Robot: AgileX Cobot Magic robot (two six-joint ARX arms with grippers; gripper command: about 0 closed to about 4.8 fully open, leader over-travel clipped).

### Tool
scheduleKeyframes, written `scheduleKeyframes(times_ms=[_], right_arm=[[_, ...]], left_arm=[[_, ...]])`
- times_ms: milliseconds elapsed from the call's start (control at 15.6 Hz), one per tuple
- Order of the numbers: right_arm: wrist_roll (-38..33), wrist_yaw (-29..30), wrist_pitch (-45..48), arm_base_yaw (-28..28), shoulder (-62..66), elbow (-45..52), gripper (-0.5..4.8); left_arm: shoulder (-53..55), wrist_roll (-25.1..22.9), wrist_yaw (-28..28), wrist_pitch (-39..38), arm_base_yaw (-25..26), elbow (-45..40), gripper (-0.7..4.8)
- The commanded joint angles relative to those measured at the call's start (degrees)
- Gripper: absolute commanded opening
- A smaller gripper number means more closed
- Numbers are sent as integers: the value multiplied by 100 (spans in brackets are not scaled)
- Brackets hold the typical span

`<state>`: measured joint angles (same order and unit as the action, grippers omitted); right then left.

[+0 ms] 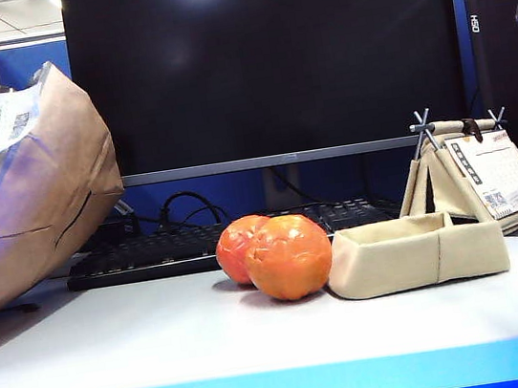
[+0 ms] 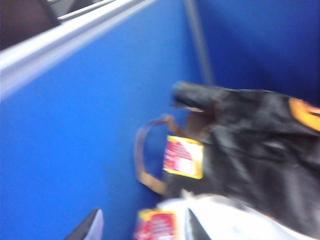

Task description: Open the paper bag and put two oranges into the paper bag.

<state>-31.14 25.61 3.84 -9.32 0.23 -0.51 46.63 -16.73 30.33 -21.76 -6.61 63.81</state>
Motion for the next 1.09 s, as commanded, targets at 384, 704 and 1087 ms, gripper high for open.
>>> scheduleKeyframes(times_ms=[384, 704, 1087], right_arm=[[-79, 155, 118, -9, -9, -472, 221], [-87, 177, 116, -9, -9, -472, 221], [-363, 413, 116, -9, -9, -474, 221]], left_arm=[[1458, -85, 225, -2061, 1207, 769, 348], [1906, -39, -280, -2037, 1821, 767, 350], [2732, 476, -802, -2479, 1932, 763, 350]])
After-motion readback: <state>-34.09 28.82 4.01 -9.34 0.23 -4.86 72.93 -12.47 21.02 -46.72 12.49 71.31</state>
